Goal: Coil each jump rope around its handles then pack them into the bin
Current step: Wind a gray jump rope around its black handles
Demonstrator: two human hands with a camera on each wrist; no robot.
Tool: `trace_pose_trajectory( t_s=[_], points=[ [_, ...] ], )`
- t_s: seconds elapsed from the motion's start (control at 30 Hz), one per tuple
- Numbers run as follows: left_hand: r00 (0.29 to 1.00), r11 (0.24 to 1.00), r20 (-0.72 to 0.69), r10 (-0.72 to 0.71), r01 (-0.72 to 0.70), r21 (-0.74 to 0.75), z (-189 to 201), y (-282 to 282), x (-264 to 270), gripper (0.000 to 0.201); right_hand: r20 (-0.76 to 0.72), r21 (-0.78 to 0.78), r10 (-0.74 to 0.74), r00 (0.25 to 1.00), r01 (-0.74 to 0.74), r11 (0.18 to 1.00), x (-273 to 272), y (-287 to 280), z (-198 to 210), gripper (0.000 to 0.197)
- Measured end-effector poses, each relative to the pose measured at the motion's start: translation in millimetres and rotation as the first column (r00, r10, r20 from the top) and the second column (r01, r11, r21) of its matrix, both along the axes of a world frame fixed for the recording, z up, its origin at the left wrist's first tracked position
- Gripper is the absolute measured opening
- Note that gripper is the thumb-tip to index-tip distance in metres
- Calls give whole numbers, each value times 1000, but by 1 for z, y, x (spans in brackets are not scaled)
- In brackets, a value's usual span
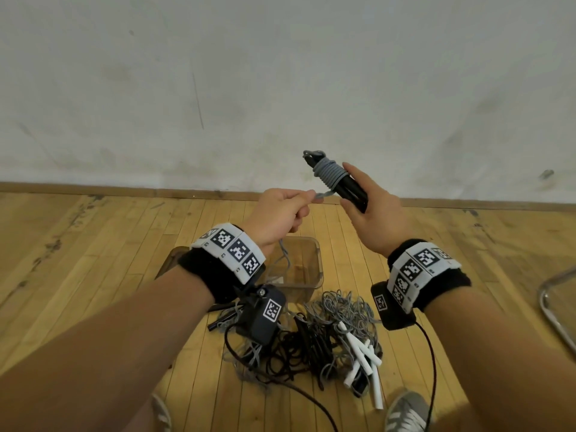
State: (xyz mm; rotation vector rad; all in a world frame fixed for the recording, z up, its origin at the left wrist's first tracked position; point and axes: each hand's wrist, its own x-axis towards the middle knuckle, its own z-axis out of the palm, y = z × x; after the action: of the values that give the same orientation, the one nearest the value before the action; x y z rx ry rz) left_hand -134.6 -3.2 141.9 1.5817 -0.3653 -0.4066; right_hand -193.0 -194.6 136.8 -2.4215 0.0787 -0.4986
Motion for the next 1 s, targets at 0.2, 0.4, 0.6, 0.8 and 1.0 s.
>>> trace_pose_trajectory(
  t_s=[0.2,0.4,0.6,0.8,1.0],
  points=[
    [999,999,2,43,-43,-20,5,-1,-2,27,-34,138,62,998,-57,989,-5,15,8,44],
    [997,996,17,80,-81,25,3,-2,-2,26,-86,138,93,992,-81,987,1,18,2,51],
    [993,992,20,120,-121,27,6,0,-4,32,-72,107,92,993,-84,991,-1,21,-1,67],
    [988,988,4,152,-153,32,15,3,-9,41,-3,100,39,999,-39,994,0,26,5,72],
    [970,970,54,238,-240,27,11,1,-4,43,113,134,63,992,-78,988,1,35,4,68]
  ],
)
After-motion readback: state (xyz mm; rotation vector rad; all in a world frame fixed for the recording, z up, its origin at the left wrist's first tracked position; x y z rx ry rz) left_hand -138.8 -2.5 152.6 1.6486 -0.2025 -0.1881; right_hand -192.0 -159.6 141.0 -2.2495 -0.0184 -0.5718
